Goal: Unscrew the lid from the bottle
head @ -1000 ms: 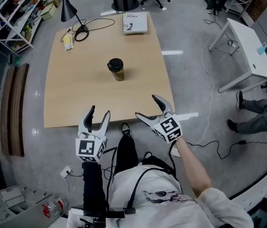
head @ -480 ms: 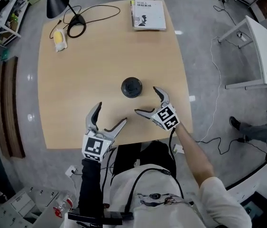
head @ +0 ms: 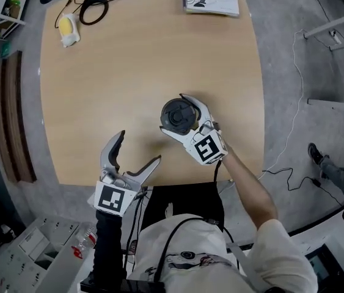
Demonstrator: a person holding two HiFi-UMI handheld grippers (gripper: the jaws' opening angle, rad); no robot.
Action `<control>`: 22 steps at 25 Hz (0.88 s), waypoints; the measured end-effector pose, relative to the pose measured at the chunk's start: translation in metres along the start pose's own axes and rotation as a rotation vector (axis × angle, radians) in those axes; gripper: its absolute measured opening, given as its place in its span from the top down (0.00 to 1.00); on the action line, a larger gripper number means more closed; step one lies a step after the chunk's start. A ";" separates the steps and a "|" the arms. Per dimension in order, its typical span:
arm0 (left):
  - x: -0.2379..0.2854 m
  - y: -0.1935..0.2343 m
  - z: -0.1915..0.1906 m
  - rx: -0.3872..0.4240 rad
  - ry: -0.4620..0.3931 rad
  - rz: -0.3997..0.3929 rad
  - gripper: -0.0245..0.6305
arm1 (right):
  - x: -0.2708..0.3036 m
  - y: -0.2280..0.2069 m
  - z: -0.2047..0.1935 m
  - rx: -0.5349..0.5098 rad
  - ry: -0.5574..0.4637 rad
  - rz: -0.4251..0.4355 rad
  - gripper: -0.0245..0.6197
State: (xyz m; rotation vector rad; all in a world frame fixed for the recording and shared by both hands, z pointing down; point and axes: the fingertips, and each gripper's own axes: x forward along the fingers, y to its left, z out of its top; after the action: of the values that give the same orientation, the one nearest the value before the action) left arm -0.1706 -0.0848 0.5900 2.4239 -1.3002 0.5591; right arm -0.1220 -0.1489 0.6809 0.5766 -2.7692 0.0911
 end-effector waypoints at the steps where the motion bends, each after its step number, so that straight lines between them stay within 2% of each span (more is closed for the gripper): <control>1: -0.002 0.001 -0.003 0.004 0.010 0.007 0.24 | 0.000 -0.001 -0.002 -0.008 -0.011 -0.009 0.30; 4: -0.006 0.005 -0.007 0.008 0.024 0.034 0.24 | -0.001 0.001 0.003 -0.008 -0.009 0.006 0.31; 8: -0.009 0.001 0.001 0.018 0.018 0.050 0.24 | -0.007 0.009 0.013 -0.011 -0.021 0.073 0.31; 10: -0.007 -0.006 0.013 0.062 0.011 0.029 0.24 | -0.014 0.012 0.025 -0.019 -0.033 0.100 0.31; 11: -0.005 -0.011 0.023 0.109 0.005 0.006 0.24 | -0.019 0.013 0.032 -0.029 -0.033 0.116 0.31; 13: 0.002 -0.028 0.052 0.240 -0.022 -0.080 0.24 | -0.033 0.017 0.050 -0.042 -0.033 0.164 0.31; 15: 0.008 -0.054 0.082 0.327 -0.045 -0.212 0.24 | -0.056 0.025 0.075 -0.059 -0.032 0.238 0.31; 19: 0.008 -0.121 0.124 0.452 -0.040 -0.506 0.24 | -0.118 0.053 0.130 -0.142 0.021 0.446 0.31; 22: -0.003 -0.173 0.162 0.492 -0.104 -0.679 0.24 | -0.161 0.069 0.160 -0.200 0.066 0.608 0.31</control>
State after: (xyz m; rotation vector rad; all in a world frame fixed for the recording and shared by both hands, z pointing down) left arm 0.0035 -0.0661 0.4296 3.0878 -0.3074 0.6021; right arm -0.0552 -0.0444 0.4786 -0.3216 -2.7426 -0.0337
